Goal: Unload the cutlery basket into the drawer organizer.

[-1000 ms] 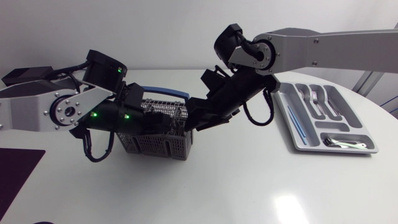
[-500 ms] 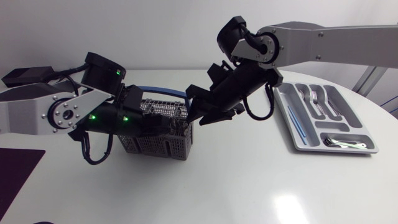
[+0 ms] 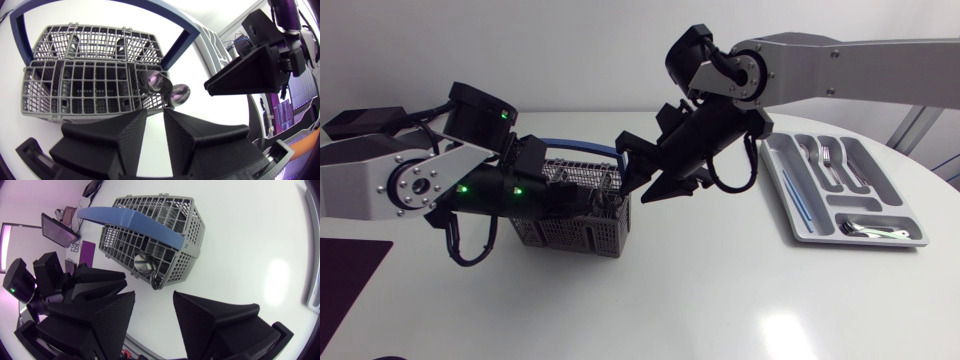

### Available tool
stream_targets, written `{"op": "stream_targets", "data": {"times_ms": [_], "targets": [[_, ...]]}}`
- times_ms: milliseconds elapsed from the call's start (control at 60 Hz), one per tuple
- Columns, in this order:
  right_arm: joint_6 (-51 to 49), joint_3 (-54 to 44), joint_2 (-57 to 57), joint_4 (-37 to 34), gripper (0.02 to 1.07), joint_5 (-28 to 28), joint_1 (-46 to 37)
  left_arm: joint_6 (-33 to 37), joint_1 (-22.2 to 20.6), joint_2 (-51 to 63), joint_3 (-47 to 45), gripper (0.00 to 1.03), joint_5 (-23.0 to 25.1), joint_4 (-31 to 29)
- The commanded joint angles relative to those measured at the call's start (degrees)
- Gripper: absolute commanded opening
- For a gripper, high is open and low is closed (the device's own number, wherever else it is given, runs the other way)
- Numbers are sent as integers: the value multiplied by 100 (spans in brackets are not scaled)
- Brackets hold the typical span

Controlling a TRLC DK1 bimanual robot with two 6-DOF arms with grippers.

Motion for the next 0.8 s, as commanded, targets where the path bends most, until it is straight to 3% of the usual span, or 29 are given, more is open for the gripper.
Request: {"op": "stream_targets", "data": {"times_ms": [0, 233, 317, 783], "targets": [[291, 61, 94, -128, 60, 44, 73, 156, 83, -109, -164, 28, 70, 32], [300, 61, 217, -101, 60, 44, 231, 156, 83, -127, -217, 28, 79, 32], [309, 61, 269, -57, 52, 52, 249, 165, 91, -136, -217, 28, 79, 41], [388, 280, 577, 83, 52, 255, 398, 288, 241, -180, -322, 28, 272, 190]]}}
